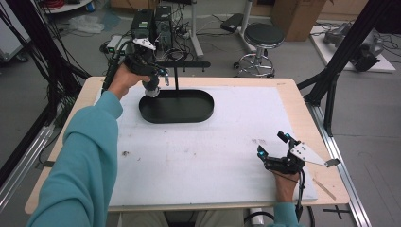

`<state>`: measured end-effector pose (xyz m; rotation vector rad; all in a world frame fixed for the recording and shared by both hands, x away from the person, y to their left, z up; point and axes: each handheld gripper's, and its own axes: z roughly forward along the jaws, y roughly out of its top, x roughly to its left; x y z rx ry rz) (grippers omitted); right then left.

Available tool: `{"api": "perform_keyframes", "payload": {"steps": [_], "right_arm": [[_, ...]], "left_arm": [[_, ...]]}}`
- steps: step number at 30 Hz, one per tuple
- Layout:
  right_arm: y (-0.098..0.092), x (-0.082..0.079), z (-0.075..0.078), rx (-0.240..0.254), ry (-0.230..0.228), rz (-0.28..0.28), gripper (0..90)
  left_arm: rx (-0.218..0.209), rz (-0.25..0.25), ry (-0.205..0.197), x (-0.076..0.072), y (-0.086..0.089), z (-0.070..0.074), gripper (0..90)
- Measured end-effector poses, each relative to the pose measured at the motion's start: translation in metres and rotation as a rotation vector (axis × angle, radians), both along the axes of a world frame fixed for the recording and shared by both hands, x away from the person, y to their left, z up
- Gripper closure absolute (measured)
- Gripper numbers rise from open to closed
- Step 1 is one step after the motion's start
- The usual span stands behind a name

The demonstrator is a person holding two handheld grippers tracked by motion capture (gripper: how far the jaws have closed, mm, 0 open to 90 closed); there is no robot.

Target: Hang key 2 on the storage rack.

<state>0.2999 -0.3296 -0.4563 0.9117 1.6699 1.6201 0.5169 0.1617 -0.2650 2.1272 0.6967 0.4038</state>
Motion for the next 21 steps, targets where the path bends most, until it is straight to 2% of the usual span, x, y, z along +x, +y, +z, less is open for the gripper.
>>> {"api": "perform_keyframes", "payload": {"steps": [4, 21], "right_arm": [[0.0001, 0.0001, -0.0001, 0.003, 0.000, -0.001, 0.7], [0.0001, 0.0000, -0.0001, 0.002, 0.000, 0.000, 0.7]], "left_arm": [[0.009, 0.000, 0.006, 0.0022, -0.0008, -0.0024, 88.3], [0.000, 0.029, 0.007, 0.0081, 0.0034, -0.0058, 88.3]]}}
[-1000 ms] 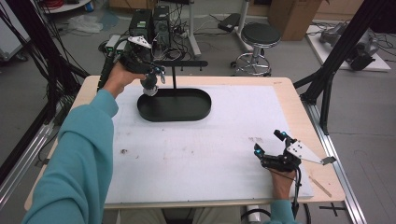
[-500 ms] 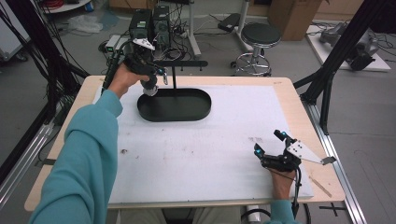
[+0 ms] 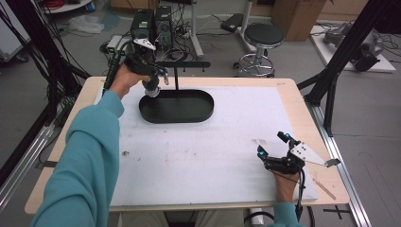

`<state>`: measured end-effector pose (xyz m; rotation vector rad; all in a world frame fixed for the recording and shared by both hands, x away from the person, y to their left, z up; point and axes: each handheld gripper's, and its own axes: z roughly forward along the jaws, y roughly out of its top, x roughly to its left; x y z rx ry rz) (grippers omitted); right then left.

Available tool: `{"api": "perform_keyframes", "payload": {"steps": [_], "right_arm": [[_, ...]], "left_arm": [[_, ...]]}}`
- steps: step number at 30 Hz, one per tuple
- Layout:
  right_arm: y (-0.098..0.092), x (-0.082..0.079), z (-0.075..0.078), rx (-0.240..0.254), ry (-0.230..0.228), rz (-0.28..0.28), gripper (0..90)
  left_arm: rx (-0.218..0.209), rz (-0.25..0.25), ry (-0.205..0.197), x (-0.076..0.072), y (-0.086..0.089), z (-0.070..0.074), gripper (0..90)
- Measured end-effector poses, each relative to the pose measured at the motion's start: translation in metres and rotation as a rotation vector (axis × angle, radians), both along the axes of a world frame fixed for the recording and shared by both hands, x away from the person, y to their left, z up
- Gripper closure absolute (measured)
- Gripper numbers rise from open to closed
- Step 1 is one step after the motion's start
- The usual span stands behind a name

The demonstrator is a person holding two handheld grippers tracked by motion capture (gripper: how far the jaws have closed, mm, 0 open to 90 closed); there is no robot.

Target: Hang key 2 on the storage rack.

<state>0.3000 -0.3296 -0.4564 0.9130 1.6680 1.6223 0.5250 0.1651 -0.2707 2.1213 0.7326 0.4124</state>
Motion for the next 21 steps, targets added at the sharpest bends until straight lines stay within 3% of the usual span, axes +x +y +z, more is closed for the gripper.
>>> {"api": "perform_keyframes", "payload": {"steps": [9, 21], "right_arm": [[0.0000, 0.0000, 0.0000, 0.000, -0.001, 0.000, 0.7], [0.0001, 0.0001, 0.0000, -0.003, 0.000, -0.001, 0.7]], "left_arm": [[0.008, 0.013, 0.001, 0.0045, 0.0026, -0.0028, 88.3], [-0.013, 0.037, -0.008, 0.0093, 0.0053, -0.0030, 88.3]]}}
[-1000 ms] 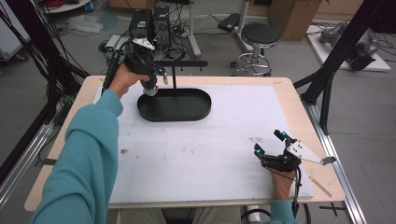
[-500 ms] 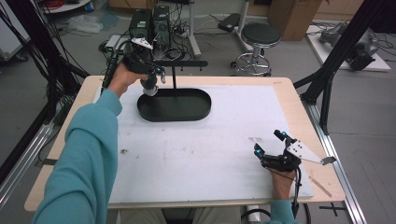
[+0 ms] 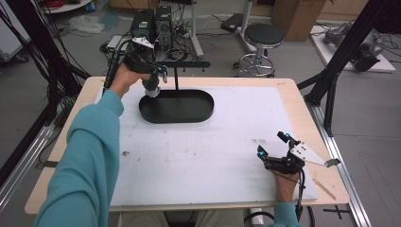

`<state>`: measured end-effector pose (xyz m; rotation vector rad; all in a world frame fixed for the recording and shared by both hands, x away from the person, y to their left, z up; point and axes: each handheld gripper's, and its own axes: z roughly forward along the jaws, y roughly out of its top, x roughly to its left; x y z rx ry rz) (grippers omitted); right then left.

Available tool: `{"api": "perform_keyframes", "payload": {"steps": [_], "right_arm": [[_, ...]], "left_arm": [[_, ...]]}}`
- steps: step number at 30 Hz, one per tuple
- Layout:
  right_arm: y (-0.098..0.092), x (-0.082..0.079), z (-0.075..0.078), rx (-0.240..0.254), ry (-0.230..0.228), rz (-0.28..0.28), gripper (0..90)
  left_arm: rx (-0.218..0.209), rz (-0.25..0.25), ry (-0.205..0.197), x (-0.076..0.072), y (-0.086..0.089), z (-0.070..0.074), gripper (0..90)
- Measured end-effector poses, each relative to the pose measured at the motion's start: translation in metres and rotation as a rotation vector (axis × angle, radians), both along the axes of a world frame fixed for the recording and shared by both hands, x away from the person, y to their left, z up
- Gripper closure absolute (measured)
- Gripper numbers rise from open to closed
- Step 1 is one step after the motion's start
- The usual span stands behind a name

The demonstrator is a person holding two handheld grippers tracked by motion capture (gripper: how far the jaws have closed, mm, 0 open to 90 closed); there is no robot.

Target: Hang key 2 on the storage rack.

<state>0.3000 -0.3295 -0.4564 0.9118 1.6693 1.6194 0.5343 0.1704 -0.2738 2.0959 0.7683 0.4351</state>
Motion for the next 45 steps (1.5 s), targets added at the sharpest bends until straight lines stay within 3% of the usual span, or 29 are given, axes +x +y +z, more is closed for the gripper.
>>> {"api": "perform_keyframes", "payload": {"steps": [3, 11, 19, 26, 30, 33, 35, 38, 42, 45], "right_arm": [[0.000, 0.000, 0.000, 0.000, 0.001, 0.000, 0.7], [0.000, 0.000, 0.000, 0.000, 0.000, 0.000, 0.7], [0.000, 0.000, 0.000, -0.002, -0.003, 0.000, 0.7], [0.000, 0.000, 0.000, -0.003, -0.004, 0.000, 0.7], [0.000, 0.000, 0.000, -0.003, -0.004, 0.000, 0.7], [0.000, 0.000, 0.000, -0.002, -0.002, -0.001, 0.7], [0.000, 0.000, 0.000, -0.001, -0.002, -0.001, 0.7], [-0.001, 0.001, 0.000, -0.005, -0.005, 0.000, 0.7], [0.000, 0.000, 0.000, -0.004, -0.001, -0.001, 0.7], [0.000, 0.000, 0.000, -0.002, 0.003, 0.001, 0.7]], "left_arm": [[-0.012, 0.012, -0.003, 0.002, 0.000, 0.000, 88.3], [0.029, 0.044, -0.006, 0.006, -0.008, 0.004, 88.2], [0.029, 0.079, -0.002, 0.007, -0.009, 0.002, 87.1], [0.011, 0.132, -0.018, 0.006, -0.002, 0.001, 67.1], [-0.030, 0.145, -0.052, 0.004, 0.003, 0.004, 42.5], [-0.011, 0.132, -0.130, -0.003, 0.003, 0.009, 31.3], [-0.060, 0.129, -0.173, -0.009, 0.006, 0.011, 14.8], [-0.103, 0.114, -0.245, -0.022, 0.014, 0.014, 1.9], [-0.094, 0.089, -0.267, -0.040, 0.029, 0.015, 1.7], [-0.137, 0.086, -0.292, -0.058, 0.043, 0.015, 1.7]]}}
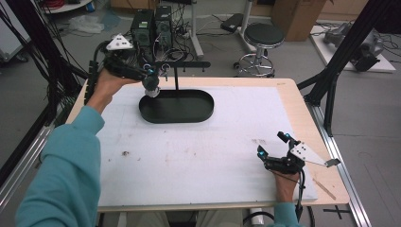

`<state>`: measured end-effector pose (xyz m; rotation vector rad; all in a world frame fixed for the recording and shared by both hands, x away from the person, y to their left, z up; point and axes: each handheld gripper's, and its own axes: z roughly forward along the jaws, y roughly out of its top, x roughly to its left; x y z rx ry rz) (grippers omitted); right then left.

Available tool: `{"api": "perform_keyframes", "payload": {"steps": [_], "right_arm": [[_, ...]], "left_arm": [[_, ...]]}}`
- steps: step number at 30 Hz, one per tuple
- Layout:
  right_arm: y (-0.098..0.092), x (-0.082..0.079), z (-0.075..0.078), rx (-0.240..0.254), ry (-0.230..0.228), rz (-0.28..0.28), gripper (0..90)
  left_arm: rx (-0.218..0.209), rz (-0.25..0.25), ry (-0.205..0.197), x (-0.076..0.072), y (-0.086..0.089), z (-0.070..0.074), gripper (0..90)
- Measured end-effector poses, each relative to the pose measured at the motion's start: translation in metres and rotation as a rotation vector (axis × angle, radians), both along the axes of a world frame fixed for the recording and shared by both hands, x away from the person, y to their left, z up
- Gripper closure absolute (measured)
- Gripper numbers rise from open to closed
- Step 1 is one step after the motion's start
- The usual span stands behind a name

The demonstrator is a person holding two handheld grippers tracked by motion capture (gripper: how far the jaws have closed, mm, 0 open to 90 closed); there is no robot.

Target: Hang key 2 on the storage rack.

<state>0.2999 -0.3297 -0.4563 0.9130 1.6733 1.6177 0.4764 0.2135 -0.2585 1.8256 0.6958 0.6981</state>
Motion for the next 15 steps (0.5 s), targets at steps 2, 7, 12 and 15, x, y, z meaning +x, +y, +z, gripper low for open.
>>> {"api": "perform_keyframes", "payload": {"steps": [2, 7, 12, 15], "right_arm": [[0.000, 0.000, 0.000, -0.001, -0.001, -0.001, 0.7], [0.000, 0.000, 0.000, -0.001, 0.002, -0.003, 0.7], [0.000, 0.001, 0.000, 0.000, 0.002, -0.005, 0.7], [0.000, 0.000, 0.000, -0.004, 0.001, -0.004, 0.7]], "left_arm": [[-0.032, -0.009, -0.021, -0.013, 0.008, -0.003, 1.7], [-0.046, -0.073, -0.040, -0.043, 0.018, -0.014, 1.7], [-0.087, -0.114, -0.069, -0.073, 0.025, -0.027, 1.7], [-0.112, -0.126, -0.084, -0.090, 0.029, -0.036, 1.7]]}}
